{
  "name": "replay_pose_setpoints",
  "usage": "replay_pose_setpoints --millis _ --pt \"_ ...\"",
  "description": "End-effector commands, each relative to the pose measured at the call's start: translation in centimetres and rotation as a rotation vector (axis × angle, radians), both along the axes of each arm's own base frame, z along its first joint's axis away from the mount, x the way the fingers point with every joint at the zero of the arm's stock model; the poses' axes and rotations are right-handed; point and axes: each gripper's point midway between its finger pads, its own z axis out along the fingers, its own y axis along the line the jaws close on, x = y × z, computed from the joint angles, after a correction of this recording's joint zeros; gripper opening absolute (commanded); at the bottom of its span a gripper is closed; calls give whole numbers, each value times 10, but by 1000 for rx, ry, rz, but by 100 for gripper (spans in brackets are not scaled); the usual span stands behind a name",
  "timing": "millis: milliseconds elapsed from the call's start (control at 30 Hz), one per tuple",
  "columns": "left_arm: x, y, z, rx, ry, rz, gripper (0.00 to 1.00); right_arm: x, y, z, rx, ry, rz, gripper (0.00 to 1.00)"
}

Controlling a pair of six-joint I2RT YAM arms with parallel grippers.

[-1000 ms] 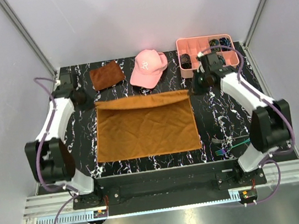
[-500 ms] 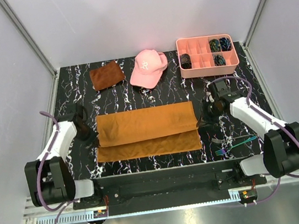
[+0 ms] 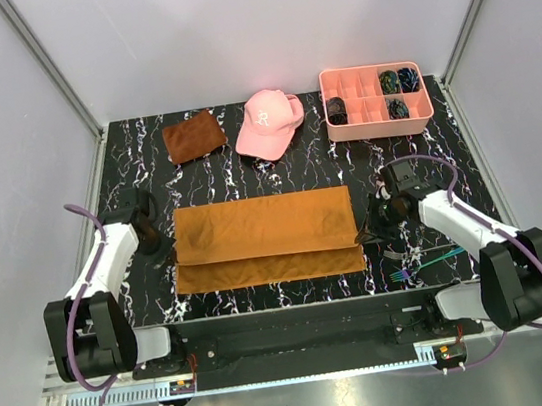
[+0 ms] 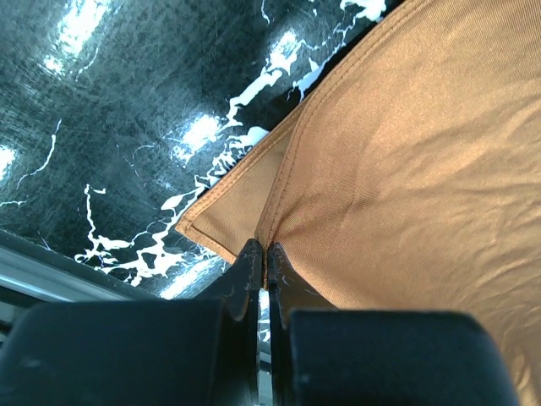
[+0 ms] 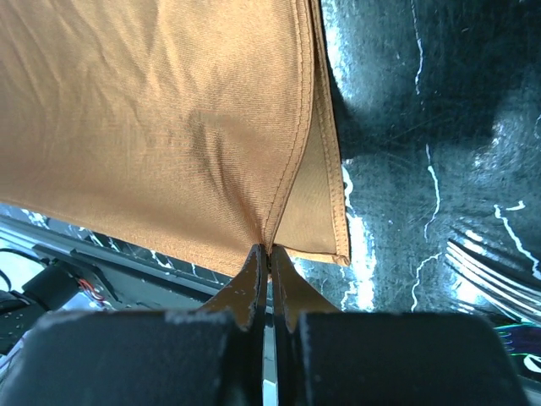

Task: Fold the napkin into a case and place the utensils inside
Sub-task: Fold and flatten the napkin at the center of the board.

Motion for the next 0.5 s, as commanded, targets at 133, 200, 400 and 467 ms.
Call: replay_pose_setpoints --millis 133,200,400,467 --pt "-5 12 -13 59 18 58 0 -6 -1 -8 7 15 -46 4" --pt "-10 12 -17 58 33 65 0 -7 -2 -12 0 31 -68 4" --pt "-23 8 -31 39 102 79 0 -12 -4 -19 -11 64 -86 5" --pt "-26 8 -35 41 126 81 0 -12 -7 -24 -26 74 -87 5"
